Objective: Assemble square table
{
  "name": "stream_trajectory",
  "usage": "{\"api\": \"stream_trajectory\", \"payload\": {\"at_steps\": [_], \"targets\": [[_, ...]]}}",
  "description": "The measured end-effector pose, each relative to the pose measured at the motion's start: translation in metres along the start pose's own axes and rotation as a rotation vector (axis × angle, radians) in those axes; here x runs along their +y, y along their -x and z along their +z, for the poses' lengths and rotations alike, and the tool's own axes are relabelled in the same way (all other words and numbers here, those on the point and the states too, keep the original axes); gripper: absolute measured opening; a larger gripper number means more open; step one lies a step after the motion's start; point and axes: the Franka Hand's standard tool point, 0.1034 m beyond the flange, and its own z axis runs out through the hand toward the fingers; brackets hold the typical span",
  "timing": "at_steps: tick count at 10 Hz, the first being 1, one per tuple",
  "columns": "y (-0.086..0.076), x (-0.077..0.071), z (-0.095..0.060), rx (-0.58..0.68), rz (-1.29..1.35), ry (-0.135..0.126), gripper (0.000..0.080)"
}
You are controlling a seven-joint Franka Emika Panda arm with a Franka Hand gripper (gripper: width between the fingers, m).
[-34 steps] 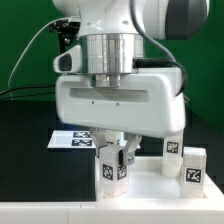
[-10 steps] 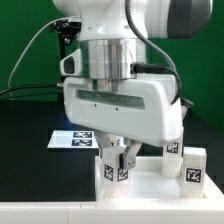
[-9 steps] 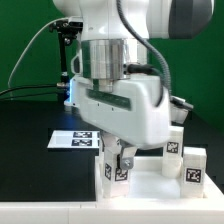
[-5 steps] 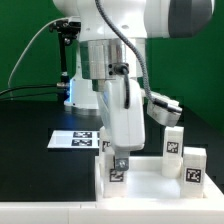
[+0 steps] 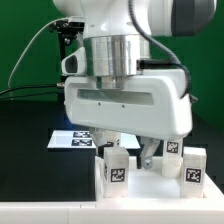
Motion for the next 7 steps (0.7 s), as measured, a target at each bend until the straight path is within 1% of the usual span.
{"api": "stream_trajectory", "payload": {"at_steps": [2, 3, 5, 6, 7], "targets": [[-0.001, 0.001, 0.0, 0.002, -0.14, 0.004, 0.0648], [-0.002, 0.002, 0.0, 0.004, -0.249, 0.011, 0.0649], [-0.006, 0.009, -0.001, -0.008, -0.665, 0.025, 0.0649], [-0.004, 0.012, 0.002, -0.033, -0.804, 0.038, 0.0649], [-0.004, 0.012, 0.002, -0.027, -0.759, 0.038, 0.0649]]}}
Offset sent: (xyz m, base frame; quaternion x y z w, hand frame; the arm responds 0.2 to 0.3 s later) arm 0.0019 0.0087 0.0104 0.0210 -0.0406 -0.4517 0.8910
